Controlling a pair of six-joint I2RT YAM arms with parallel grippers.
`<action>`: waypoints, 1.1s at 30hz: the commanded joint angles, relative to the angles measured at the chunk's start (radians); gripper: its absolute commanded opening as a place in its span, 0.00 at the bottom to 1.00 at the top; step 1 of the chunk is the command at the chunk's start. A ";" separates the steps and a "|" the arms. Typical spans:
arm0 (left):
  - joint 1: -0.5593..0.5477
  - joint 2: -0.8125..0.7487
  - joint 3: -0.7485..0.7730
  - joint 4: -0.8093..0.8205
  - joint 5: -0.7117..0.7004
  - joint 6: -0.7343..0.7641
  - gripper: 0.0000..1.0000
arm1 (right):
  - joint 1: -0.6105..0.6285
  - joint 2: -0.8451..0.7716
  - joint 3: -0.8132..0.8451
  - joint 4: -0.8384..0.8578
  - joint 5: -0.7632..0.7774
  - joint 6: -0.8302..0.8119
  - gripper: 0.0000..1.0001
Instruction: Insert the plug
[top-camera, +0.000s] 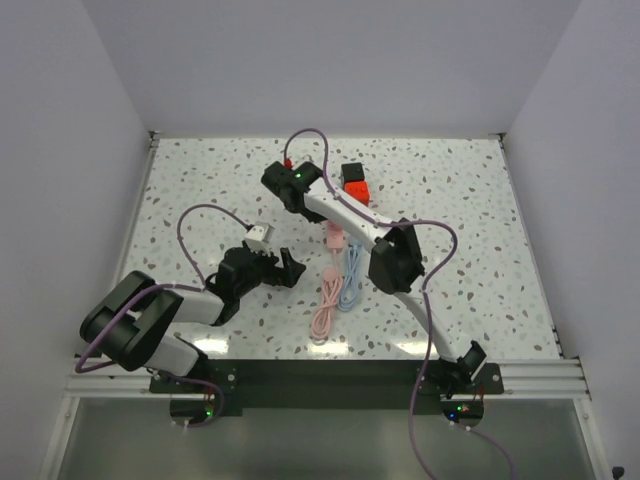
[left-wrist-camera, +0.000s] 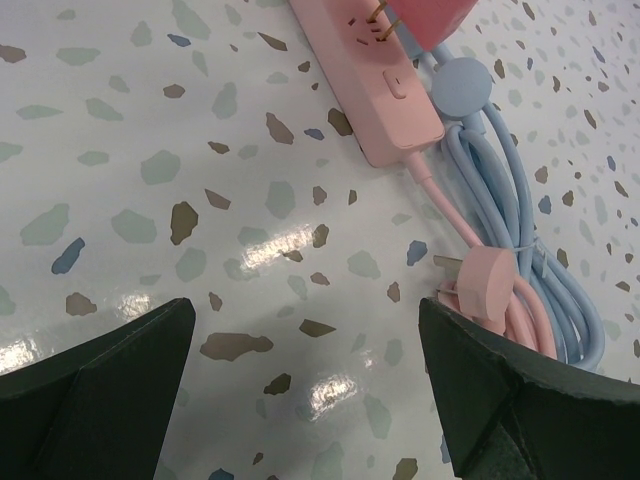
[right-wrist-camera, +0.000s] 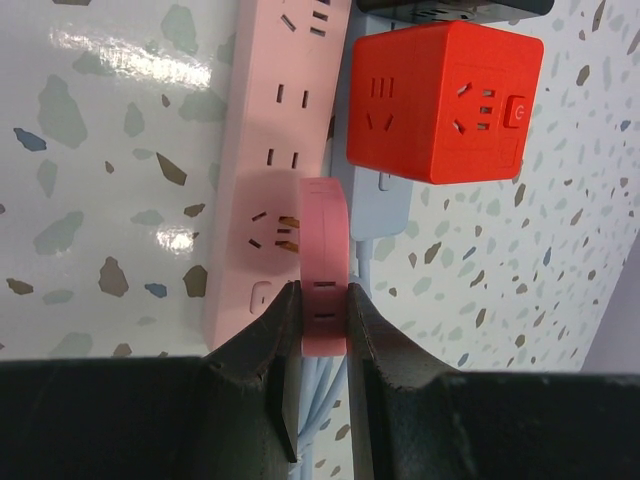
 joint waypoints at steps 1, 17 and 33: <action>0.007 0.008 -0.005 0.060 0.000 0.003 1.00 | 0.006 0.052 0.028 0.087 -0.010 0.020 0.00; 0.007 0.016 -0.001 0.057 -0.004 0.005 1.00 | 0.033 0.037 0.000 0.179 -0.056 0.000 0.00; -0.002 0.143 0.044 0.155 0.020 -0.004 1.00 | 0.053 0.006 -0.023 0.186 -0.008 -0.006 0.00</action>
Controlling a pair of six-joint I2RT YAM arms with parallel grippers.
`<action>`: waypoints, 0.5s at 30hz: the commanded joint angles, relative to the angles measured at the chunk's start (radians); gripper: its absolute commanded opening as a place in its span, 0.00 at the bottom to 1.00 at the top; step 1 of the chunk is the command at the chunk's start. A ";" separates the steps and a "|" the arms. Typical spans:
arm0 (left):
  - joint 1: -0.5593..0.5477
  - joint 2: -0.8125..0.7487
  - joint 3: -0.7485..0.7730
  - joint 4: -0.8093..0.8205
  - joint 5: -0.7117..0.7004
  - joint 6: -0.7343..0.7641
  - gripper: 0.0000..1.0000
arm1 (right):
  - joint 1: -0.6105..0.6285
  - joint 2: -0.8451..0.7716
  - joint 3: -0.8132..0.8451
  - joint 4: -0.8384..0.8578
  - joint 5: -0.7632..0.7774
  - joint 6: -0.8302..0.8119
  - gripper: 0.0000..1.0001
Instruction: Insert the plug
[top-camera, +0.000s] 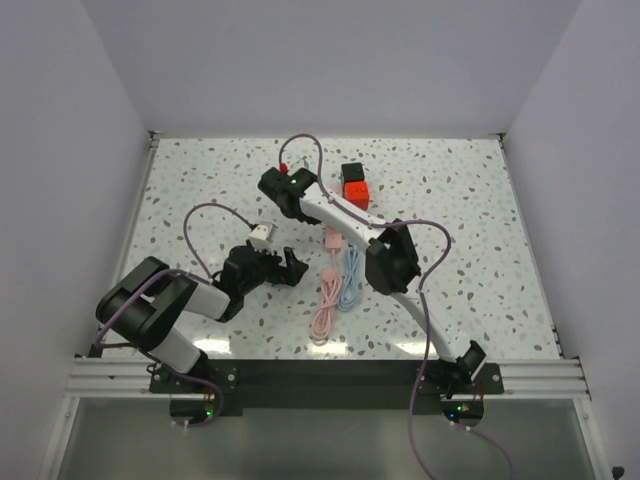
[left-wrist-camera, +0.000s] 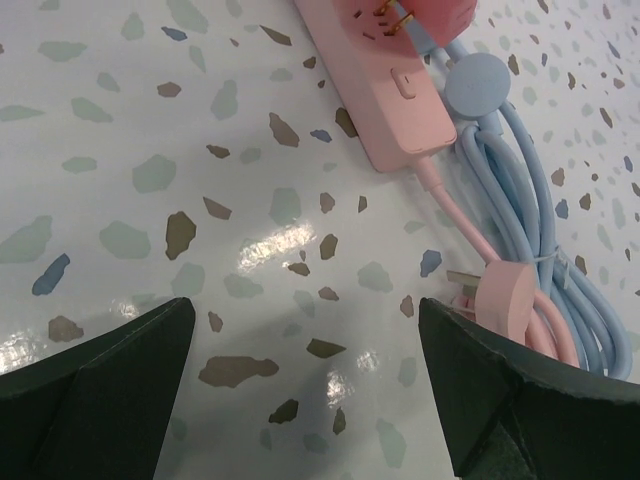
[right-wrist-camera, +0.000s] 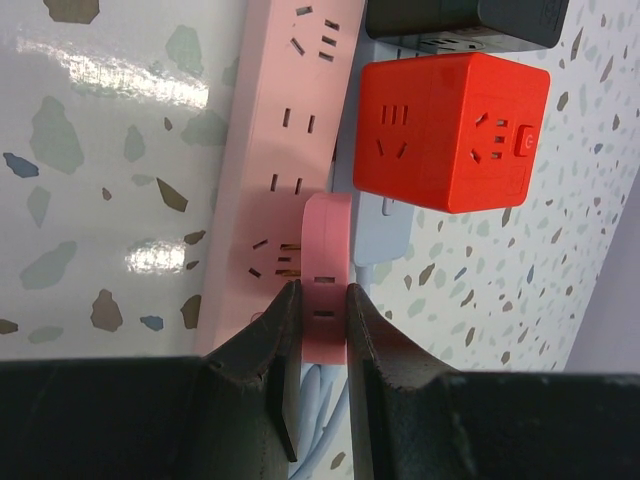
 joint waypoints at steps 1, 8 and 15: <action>-0.011 0.030 0.003 0.137 0.014 -0.006 1.00 | 0.033 -0.047 -0.016 0.132 -0.062 0.033 0.00; -0.011 -0.073 -0.013 0.140 0.019 0.017 1.00 | 0.033 -0.263 -0.192 0.316 -0.076 -0.033 0.00; 0.007 -0.283 -0.018 0.103 0.053 0.028 1.00 | 0.031 -0.534 -0.449 0.520 -0.203 -0.117 0.00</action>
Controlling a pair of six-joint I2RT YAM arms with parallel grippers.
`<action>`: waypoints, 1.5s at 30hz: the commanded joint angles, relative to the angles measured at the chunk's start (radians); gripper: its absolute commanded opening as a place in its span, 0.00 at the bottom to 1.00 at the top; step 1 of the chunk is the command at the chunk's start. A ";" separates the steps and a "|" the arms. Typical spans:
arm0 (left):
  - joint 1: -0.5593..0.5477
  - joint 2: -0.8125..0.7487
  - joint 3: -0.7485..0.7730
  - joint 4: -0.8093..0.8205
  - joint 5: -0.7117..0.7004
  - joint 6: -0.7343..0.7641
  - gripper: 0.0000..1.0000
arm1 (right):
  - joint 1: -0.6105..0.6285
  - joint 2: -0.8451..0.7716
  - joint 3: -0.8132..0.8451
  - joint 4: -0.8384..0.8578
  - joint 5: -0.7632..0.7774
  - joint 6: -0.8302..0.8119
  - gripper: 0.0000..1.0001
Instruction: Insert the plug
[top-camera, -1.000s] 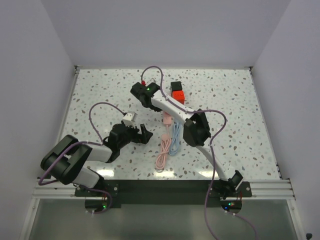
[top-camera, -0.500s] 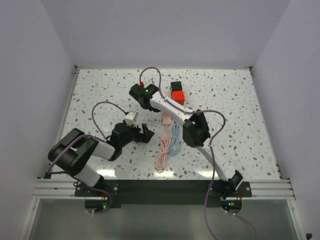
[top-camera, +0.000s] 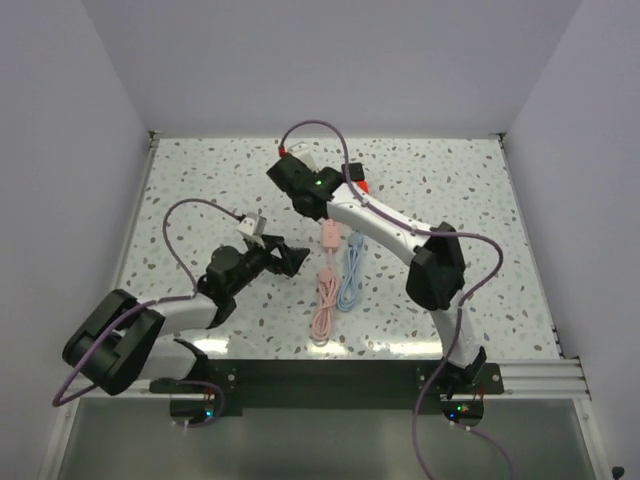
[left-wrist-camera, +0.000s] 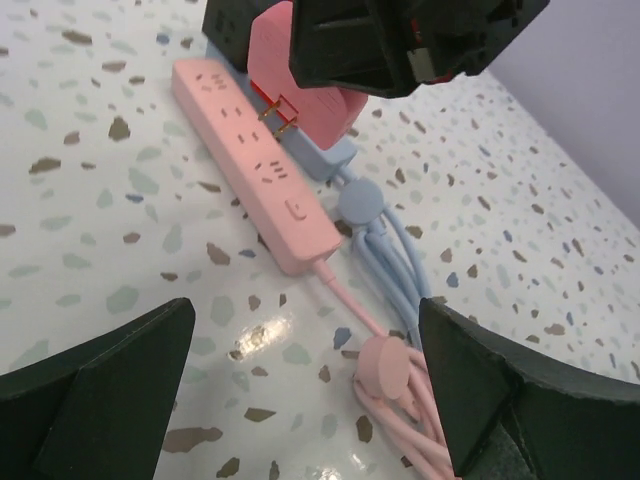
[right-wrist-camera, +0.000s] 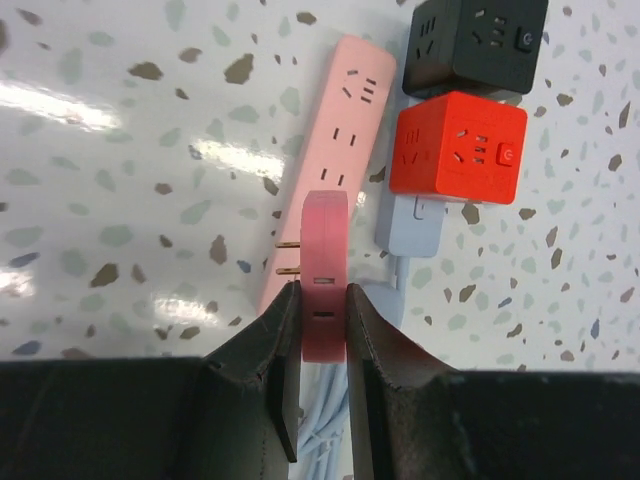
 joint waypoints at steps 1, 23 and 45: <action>0.013 -0.103 0.005 0.026 0.031 0.031 1.00 | 0.007 -0.197 -0.071 0.182 -0.084 -0.048 0.00; 0.130 -0.269 0.030 0.245 0.456 -0.253 0.98 | -0.155 -0.822 -0.755 0.702 -1.006 -0.060 0.00; 0.130 -0.165 0.068 0.550 0.526 -0.460 0.91 | -0.162 -0.928 -0.868 0.708 -1.247 -0.157 0.00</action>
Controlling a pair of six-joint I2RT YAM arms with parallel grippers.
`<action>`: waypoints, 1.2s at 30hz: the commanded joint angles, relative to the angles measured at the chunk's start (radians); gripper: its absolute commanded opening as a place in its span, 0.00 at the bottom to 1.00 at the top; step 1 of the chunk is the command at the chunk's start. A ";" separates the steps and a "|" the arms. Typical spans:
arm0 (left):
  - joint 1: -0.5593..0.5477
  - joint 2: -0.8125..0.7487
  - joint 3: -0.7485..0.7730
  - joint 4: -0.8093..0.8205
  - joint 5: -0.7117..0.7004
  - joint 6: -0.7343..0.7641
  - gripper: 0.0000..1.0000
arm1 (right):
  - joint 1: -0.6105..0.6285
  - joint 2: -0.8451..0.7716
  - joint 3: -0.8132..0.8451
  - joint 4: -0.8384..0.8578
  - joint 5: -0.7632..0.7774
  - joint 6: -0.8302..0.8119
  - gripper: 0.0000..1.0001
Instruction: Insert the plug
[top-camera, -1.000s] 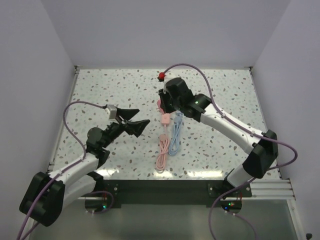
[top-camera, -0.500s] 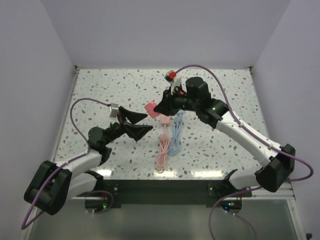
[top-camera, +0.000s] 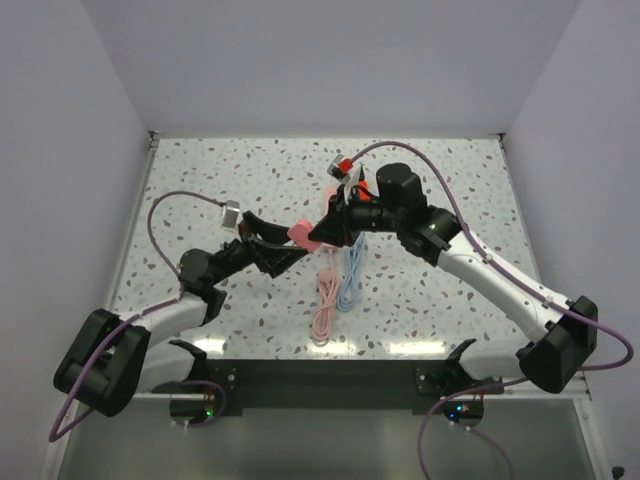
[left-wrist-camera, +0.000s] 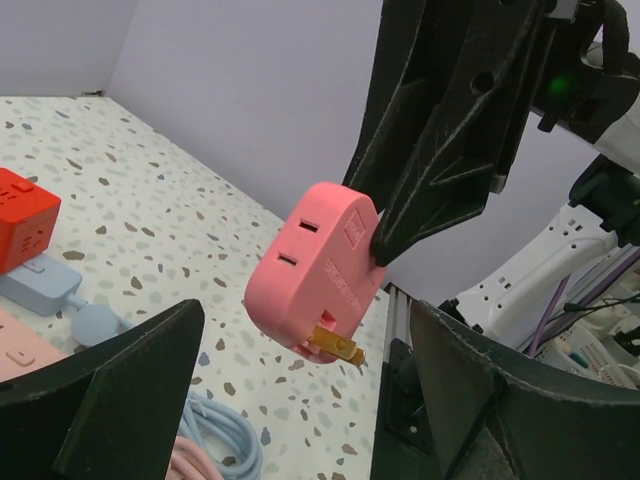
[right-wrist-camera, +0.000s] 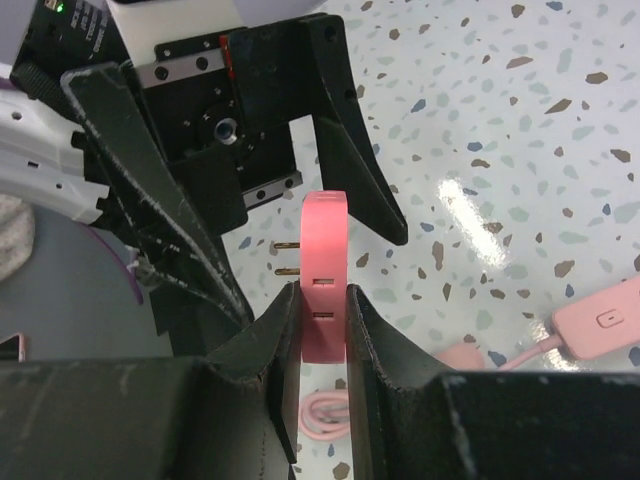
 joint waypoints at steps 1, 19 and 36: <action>0.007 0.008 0.048 0.224 0.006 -0.027 0.88 | -0.003 -0.055 -0.012 0.033 -0.053 -0.047 0.00; 0.007 0.094 0.037 0.456 0.199 -0.119 0.13 | -0.060 -0.055 -0.018 0.036 -0.112 -0.050 0.00; 0.006 0.117 0.032 0.616 0.239 -0.170 0.00 | -0.135 0.063 -0.035 0.154 -0.315 0.059 0.13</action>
